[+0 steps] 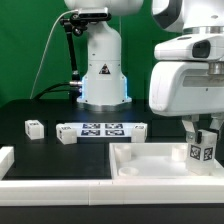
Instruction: Assemble one leg
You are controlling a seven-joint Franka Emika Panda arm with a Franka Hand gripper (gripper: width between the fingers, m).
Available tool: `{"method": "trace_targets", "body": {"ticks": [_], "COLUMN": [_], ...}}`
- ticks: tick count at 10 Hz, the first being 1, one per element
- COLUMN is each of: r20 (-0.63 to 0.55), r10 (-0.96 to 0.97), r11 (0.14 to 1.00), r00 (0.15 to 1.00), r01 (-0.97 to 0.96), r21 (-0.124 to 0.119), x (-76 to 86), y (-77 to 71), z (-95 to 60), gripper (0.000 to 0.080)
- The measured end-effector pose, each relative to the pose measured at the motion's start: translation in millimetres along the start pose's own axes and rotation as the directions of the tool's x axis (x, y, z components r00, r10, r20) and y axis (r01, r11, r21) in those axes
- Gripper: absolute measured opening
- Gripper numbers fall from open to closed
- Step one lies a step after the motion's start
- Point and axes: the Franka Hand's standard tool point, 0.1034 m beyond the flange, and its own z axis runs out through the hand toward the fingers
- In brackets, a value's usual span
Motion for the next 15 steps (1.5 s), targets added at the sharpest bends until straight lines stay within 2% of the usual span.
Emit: {"method": "trace_targets", "body": {"ticks": [1, 2, 5, 6, 7, 10, 11, 12, 13, 14, 15], "r20": [-0.003, -0.008, -0.015, -0.014, -0.010, -0.011, -0.012, -0.013, -0.013, -0.013, -0.012], "r10": [0.078, 0.226, 0.599, 0.662, 0.751, 0.850, 0.867, 0.864, 0.847, 0.847, 0.847], "r11": [0.997, 0.974, 0.800, 0.749, 0.660, 0.527, 0.498, 0.504, 0.532, 0.532, 0.532], "r00": [0.997, 0.974, 0.800, 0.749, 0.661, 0.527, 0.498, 0.504, 0.532, 0.532, 0.532], "r01": [-0.078, -0.226, -0.598, -0.661, -0.750, -0.850, -0.867, -0.864, -0.847, -0.847, -0.847], "r21": [0.002, 0.016, 0.053, 0.053, 0.046, 0.024, 0.014, 0.010, 0.010, 0.010, 0.009], "x": [-0.2, -0.3, -0.6, -0.6, -2.0, -7.1, -9.2, -10.0, -10.0, -10.0, -10.1], "y": [1.1, 2.2, 6.5, 6.5, 10.5, 19.8, 23.0, 24.3, 23.6, 23.6, 23.5], "z": [0.2, 0.6, 1.7, 1.9, 2.1, 2.3, 2.1, 2.4, 2.7, 2.8, 2.9], "gripper": [0.0291, 0.0291, 0.0291, 0.0291, 0.0294, 0.0304, 0.0304, 0.0304, 0.0400, 0.0573, 0.0625]}}
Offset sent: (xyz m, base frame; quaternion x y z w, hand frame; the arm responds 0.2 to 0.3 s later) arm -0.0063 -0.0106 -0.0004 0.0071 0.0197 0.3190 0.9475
